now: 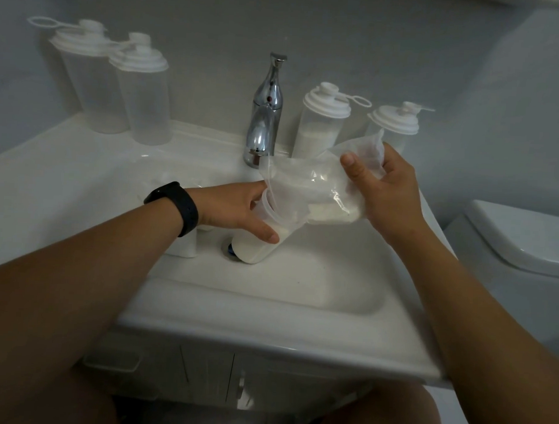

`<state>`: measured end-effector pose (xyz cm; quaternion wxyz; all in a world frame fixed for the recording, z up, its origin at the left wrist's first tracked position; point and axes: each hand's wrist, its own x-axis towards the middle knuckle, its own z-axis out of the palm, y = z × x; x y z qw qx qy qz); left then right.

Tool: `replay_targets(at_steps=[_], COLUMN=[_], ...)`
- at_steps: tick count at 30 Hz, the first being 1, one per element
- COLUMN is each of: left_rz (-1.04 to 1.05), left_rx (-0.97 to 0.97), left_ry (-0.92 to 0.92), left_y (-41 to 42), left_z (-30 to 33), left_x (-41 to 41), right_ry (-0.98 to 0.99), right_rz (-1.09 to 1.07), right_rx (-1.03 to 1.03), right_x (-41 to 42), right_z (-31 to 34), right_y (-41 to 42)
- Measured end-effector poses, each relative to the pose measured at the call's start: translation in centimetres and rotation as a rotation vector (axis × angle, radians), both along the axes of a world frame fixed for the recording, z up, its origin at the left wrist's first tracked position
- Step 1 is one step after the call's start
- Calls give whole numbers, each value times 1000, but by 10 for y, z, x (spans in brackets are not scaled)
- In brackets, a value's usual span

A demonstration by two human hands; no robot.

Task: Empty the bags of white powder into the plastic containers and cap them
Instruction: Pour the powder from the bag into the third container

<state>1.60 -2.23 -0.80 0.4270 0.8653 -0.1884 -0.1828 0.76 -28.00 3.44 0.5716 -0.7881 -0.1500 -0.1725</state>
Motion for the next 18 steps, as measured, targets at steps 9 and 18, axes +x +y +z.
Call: replay_targets(at_steps=[9, 18], left_rz=[-4, 4], left_rx=[-4, -16], left_ry=[-10, 1], left_y=[1, -1], left_z=[0, 3], left_x=[0, -2], right_ry=[-3, -38], right_rz=[-20, -19], right_rx=[-9, 28], right_x=[1, 2], right_z=[0, 2], right_y=[0, -2])
